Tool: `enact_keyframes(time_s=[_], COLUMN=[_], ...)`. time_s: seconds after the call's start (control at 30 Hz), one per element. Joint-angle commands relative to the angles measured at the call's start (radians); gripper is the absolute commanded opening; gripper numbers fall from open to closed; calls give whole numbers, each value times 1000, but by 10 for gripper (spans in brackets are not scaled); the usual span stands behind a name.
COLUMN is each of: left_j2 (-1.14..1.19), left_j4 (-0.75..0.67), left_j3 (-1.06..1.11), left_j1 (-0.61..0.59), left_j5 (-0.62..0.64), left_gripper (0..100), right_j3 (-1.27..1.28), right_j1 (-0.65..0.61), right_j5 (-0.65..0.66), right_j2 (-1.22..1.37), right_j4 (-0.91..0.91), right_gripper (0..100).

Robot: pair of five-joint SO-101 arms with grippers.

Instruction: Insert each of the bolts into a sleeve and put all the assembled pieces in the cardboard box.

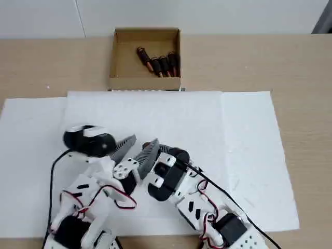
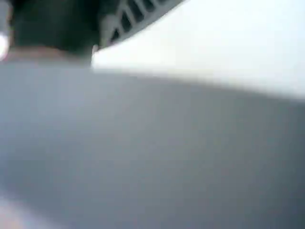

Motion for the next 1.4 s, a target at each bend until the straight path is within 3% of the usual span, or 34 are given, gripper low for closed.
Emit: enact_keyframes(time_s=[0.0, 0.13, 0.27, 0.5, 0.67, 0.87, 1.1, 1.37], left_j2=[-5, -5, -6, -11, -11, -12, -12, -12], left_j4=[32, 52, 51, 52, 31, -61, -110, -114], left_j3=[-77, -134, -134, -25, 137, 265, 337, 337], left_j1=[-2, -34, -144, -301, -336, -338, -334, -333], left_j5=[-9, -9, -57, -195, -224, -275, -276, -276], left_gripper=[190, 154, 1, 6, 6, 6, 6, 6], right_j3=[-51, -52, -57, -64, -143, -293, -585, -977], right_j1=[10, 58, 82, 143, 268, 282, 298, 397], right_j5=[9, 9, 9, -11, -178, -302, -423, -411], right_j2=[-22, -22, -22, -22, -21, 7, 371, 952], right_j4=[-21, -21, -21, 53, 165, 274, 239, 53], right_gripper=[3, 3, 3, 2, 2, 2, 2, 3])
